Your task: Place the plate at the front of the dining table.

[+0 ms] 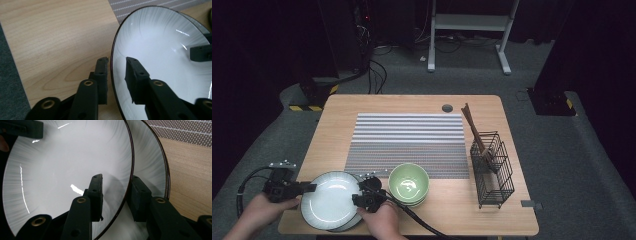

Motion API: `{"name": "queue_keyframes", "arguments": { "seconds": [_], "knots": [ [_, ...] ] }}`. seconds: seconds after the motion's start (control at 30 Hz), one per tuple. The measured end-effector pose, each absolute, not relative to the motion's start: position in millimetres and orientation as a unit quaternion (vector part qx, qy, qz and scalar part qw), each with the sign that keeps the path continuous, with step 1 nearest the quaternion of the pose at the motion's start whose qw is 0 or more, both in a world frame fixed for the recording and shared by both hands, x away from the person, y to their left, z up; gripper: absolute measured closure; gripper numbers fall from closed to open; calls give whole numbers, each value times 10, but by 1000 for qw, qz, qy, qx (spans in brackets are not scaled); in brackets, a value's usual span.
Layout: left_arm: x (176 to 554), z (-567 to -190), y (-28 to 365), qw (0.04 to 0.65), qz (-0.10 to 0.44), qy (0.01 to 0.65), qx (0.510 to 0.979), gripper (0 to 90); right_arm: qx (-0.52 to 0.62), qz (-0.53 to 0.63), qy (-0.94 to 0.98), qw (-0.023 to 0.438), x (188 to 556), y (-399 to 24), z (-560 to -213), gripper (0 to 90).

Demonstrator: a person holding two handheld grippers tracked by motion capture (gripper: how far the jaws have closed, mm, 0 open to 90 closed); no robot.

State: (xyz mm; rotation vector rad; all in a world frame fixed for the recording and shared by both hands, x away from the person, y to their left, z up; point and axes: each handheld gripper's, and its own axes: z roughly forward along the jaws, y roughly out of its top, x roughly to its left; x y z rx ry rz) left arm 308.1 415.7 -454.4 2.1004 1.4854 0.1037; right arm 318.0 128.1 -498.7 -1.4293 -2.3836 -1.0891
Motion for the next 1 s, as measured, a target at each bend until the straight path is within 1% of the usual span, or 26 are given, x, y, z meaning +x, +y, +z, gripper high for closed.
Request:
{"name": "queue_keyframes", "arguments": {
  "seconds": [0.07,0.17,0.27,0.33,0.4,0.43,0.5,0.8,0.87,0.93,1.0],
  "knots": [
    [3090,-4557,4163,277,27,556,783,674,-479,-366,-794,81,3188,1269,-4994,680],
    [3101,-4587,4153,261,15,550,793,659,-476,-368,-795,78,3182,1268,-4996,676],
    [3094,-4598,4121,253,2,548,797,653,-475,-367,-796,79,3182,1270,-4993,662],
    [3091,-4591,4098,247,0,544,802,660,-474,-368,-796,79,3186,1266,-4991,638],
    [3094,-4583,4087,238,8,536,810,654,-477,-367,-794,87,3196,1257,-4989,639],
    [3092,-4584,4081,237,3,537,810,652,-477,-367,-794,88,3199,1253,-4990,642],
    [3089,-4584,4075,237,-1,538,809,654,-473,-371,-794,85,3200,1249,-4996,644],
    [3103,-4568,4069,238,14,536,810,675,-471,-372,-795,84,3210,1249,-4998,649],
    [3109,-4557,4062,238,18,535,810,680,-471,-373,-795,83,3218,1245,-5002,674],
    [3114,-4544,4061,240,23,535,810,693,-478,-373,-792,69,3203,1254,-5009,720],
    [3120,-4526,4070,241,26,535,809,698,-477,-372,-793,69,3202,1257,-5008,720]
  ]
}}
